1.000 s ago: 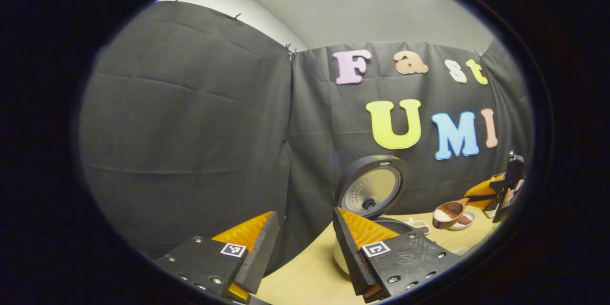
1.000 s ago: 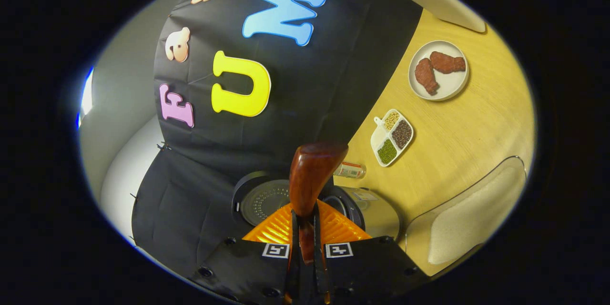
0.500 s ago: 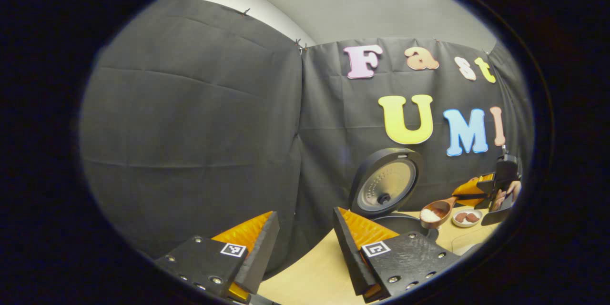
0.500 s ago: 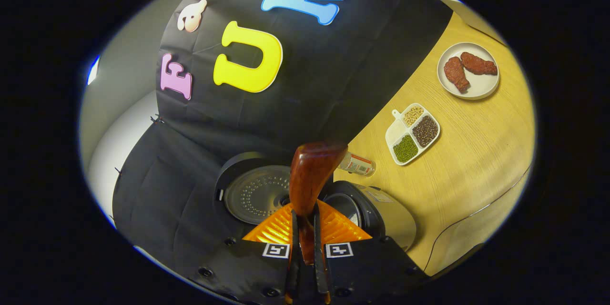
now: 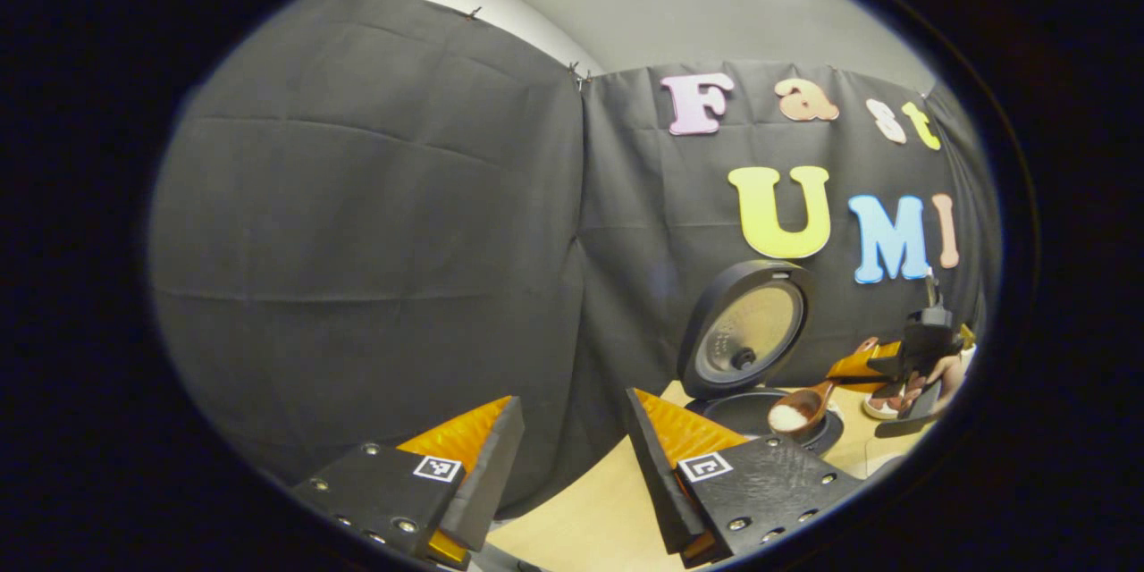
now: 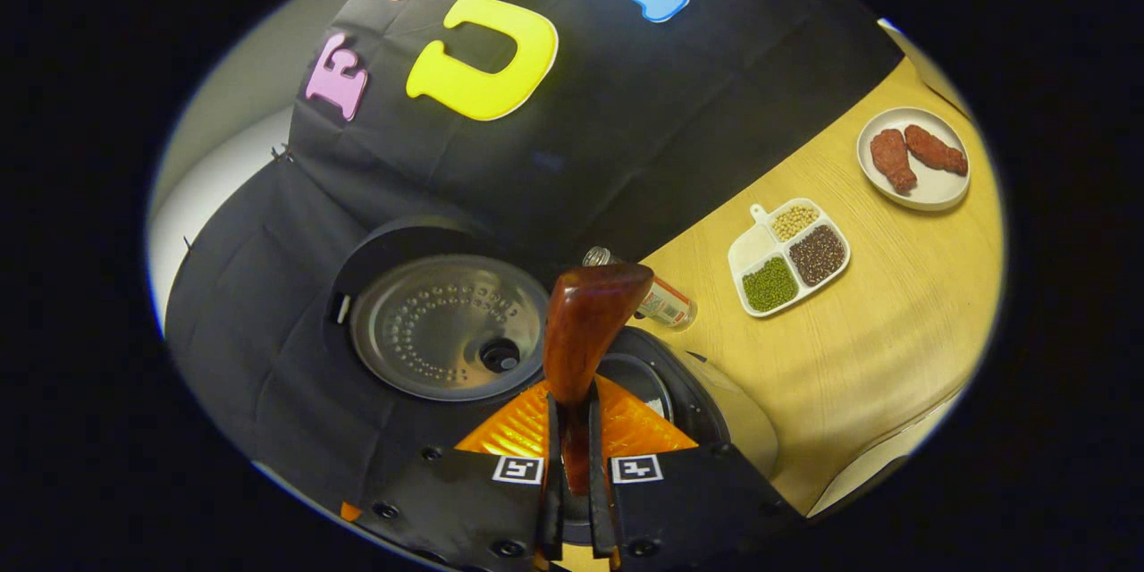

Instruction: Close the left gripper, press the button to open the rice cooker; take a wooden spoon from the chopstick holder with the right hand, scoop a spoonful of rice and pour it into the rice cooker, then put the wooden spoon back into the chopstick holder.

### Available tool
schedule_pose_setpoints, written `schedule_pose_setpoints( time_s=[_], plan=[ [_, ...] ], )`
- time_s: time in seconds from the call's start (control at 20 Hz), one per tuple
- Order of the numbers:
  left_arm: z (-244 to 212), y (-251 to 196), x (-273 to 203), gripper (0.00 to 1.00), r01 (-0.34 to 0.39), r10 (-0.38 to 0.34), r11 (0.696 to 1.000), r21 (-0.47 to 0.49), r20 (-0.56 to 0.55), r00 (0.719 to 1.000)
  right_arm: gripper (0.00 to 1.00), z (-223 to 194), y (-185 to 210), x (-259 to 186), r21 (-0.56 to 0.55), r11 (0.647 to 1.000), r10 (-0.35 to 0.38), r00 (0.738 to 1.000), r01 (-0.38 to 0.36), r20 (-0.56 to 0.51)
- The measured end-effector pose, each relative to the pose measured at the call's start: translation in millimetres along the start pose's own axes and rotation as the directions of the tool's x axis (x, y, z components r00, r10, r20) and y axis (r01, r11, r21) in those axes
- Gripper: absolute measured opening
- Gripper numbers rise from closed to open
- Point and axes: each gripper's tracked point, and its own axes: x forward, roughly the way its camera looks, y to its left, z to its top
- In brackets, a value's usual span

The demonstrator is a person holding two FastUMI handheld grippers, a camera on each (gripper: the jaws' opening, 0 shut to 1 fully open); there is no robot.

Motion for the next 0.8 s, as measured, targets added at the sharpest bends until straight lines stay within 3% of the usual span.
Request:
schedule_pose_setpoints(
  time_s=[0.1,0.15,0.2,0.25,0.3,0.45,0.55,0.65,0.7,0.8],
  plan=[
    [-2,1,1,0.73,-0.005,0.005,1.000,0.000,-0.006,1.000,0.13,-5,0,7,-0.060,0.998,-0.016,1.000,0.016,-0.006],
    [-5,1,1,0.73,-0.007,0.007,1.000,-0.001,-0.009,1.000,0.09,-8,1,11,-0.091,0.996,-0.023,1.000,0.023,-0.005],
    [-6,1,2,0.73,-0.009,0.009,1.000,0.000,-0.011,1.000,0.13,-10,1,14,-0.124,0.992,-0.033,0.999,0.032,-0.003],
    [-11,2,4,0.72,-0.011,0.011,1.000,-0.001,-0.013,1.000,0.09,-11,1,16,-0.159,0.986,-0.041,0.999,0.041,0.000],
    [-13,3,5,0.73,-0.013,0.012,1.000,-0.003,-0.015,1.000,0.13,-12,0,18,-0.196,0.979,-0.049,0.999,0.049,0.003],
    [-14,7,1,0.73,-0.015,0.015,1.000,-0.010,-0.020,1.000,0.14,-13,4,21,-0.296,0.953,-0.060,0.998,0.061,0.013],
    [-15,7,1,0.72,-0.016,0.016,1.000,-0.014,-0.023,1.000,0.10,-14,8,23,-0.358,0.932,-0.063,0.998,0.066,0.019],
    [-17,6,2,0.74,-0.015,0.015,1.000,-0.017,-0.023,1.000,0.13,-14,12,23,-0.423,0.903,-0.066,0.997,0.073,0.032],
    [-17,6,2,0.72,-0.015,0.014,1.000,-0.018,-0.023,1.000,0.10,-13,13,23,-0.459,0.885,-0.066,0.997,0.078,0.041],
    [-17,4,4,0.72,-0.012,0.011,1.000,-0.020,-0.025,1.000,0.13,-12,17,21,-0.539,0.838,-0.065,0.996,0.084,0.055]
  ],
)
